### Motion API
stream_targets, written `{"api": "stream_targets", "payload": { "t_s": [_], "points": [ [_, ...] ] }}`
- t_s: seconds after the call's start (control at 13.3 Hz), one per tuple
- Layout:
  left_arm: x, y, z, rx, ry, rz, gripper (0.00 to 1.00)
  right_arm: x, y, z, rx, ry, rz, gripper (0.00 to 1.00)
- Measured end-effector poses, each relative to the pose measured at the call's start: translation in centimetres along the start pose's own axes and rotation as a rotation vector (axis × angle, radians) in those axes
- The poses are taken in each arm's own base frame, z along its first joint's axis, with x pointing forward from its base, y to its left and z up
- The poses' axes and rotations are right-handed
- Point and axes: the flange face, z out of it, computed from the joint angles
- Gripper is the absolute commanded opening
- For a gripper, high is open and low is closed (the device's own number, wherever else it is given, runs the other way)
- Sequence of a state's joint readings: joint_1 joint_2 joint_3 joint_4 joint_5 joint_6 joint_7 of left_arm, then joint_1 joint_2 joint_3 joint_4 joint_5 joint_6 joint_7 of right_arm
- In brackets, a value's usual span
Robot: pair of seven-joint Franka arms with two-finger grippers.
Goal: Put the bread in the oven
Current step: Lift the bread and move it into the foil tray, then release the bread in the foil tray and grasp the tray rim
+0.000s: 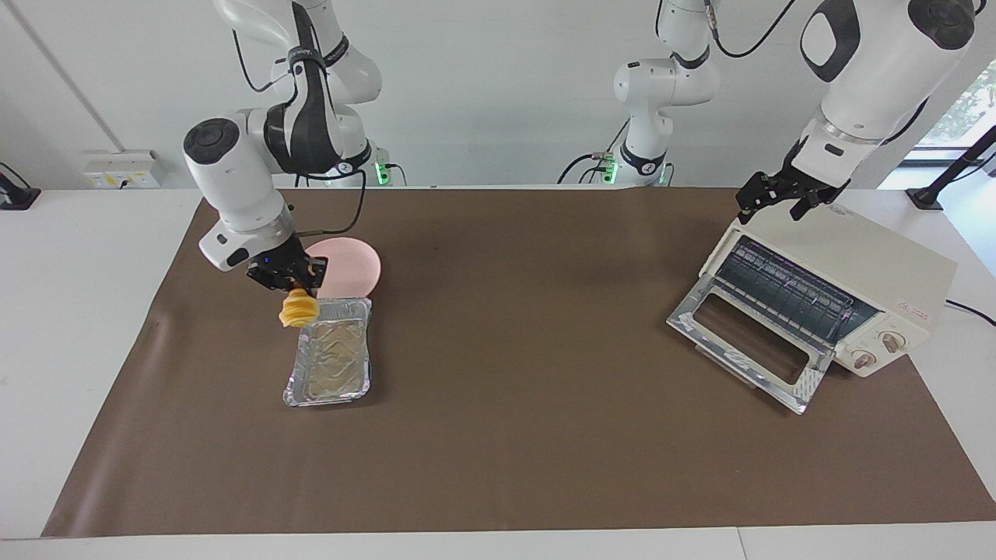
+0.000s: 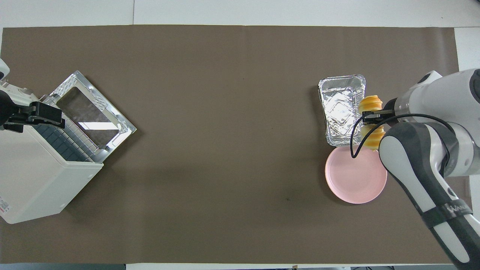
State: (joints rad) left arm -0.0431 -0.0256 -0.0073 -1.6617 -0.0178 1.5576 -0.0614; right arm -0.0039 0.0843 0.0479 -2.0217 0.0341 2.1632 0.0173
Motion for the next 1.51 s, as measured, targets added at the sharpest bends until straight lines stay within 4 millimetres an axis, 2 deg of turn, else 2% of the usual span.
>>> {"api": "stream_targets", "payload": {
  "t_s": [0.23,0.38,0.6,0.68,0.83,1.13,1.51],
  "points": [
    [0.0,0.0,0.0,0.0,0.0,0.0,1.0,2.1,-0.7,2.4,0.005,0.044,-0.012,0.33],
    [0.0,0.0,0.0,0.0,0.0,0.0,1.0,2.6,-1.2,4.2,0.007,0.052,-0.02,0.39],
    [0.0,0.0,0.0,0.0,0.0,0.0,1.0,3.0,-1.7,7.0,0.009,0.042,-0.026,0.59],
    [0.0,0.0,0.0,0.0,0.0,0.0,1.0,2.9,-2.0,7.8,0.01,0.031,-0.031,0.7],
    [0.0,0.0,0.0,0.0,0.0,0.0,1.0,2.9,-2.4,8.8,0.011,0.027,-0.038,1.0],
    [0.0,0.0,0.0,0.0,0.0,0.0,1.0,2.7,-2.5,9.5,0.011,0.024,-0.039,1.0],
    [0.0,0.0,0.0,0.0,0.0,0.0,1.0,3.5,-2.0,8.4,0.009,0.049,-0.055,1.0]
  ]
}}
